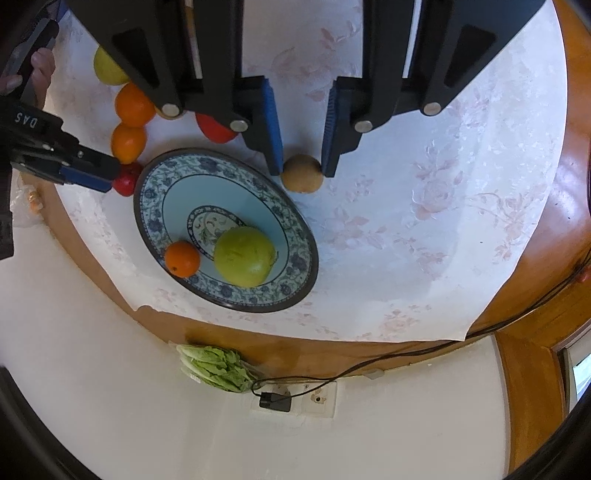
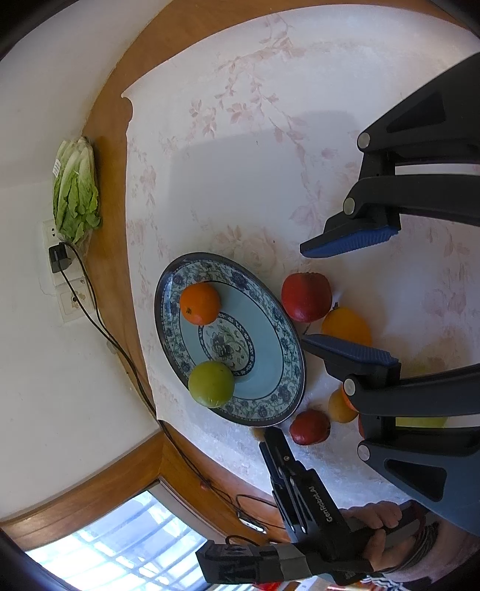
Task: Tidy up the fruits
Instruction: 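Grasp the small brown pear with the left tool while the right tool grasps a red apple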
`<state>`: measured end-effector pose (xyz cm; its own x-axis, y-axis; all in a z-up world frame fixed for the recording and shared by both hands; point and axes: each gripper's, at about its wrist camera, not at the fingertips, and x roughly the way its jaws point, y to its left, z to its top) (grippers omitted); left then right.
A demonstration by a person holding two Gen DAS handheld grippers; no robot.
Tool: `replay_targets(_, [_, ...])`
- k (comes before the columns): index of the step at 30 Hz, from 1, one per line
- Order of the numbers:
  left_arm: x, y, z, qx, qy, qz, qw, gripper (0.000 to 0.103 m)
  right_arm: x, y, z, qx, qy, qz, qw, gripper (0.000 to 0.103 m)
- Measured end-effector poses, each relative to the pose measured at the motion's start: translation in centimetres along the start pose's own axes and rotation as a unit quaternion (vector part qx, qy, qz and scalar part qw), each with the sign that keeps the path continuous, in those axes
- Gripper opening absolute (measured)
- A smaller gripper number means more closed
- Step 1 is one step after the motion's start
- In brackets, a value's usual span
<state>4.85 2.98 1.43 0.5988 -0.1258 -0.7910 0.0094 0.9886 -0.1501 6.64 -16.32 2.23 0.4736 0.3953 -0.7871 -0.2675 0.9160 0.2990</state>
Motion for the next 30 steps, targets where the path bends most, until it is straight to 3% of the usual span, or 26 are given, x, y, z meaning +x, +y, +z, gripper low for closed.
replay_targets(15, [1.3,0.2,0.4,0.001,0.007,0.004,1.0,0.032,0.3,0.0,0.1,0.005,0.001,0.011,1.0,0.044])
replay_targets(19, [1.4,0.3,0.4,0.01,0.001,0.004,0.9999,0.032,0.3,0.1,0.0,0.007,0.0,0.016,1.0,0.044])
replay_targets(20, [1.5,0.3,0.4,0.014,-0.001,0.003,0.9999,0.026,0.3,0.1,-0.1,0.007,0.0,0.017,1.0,0.044])
replay_targets(30, [0.5,0.1,0.2,0.017,-0.009,-0.003,0.9998,0.027,0.3,0.1,-0.1,0.012,0.001,0.017,1.0,0.044])
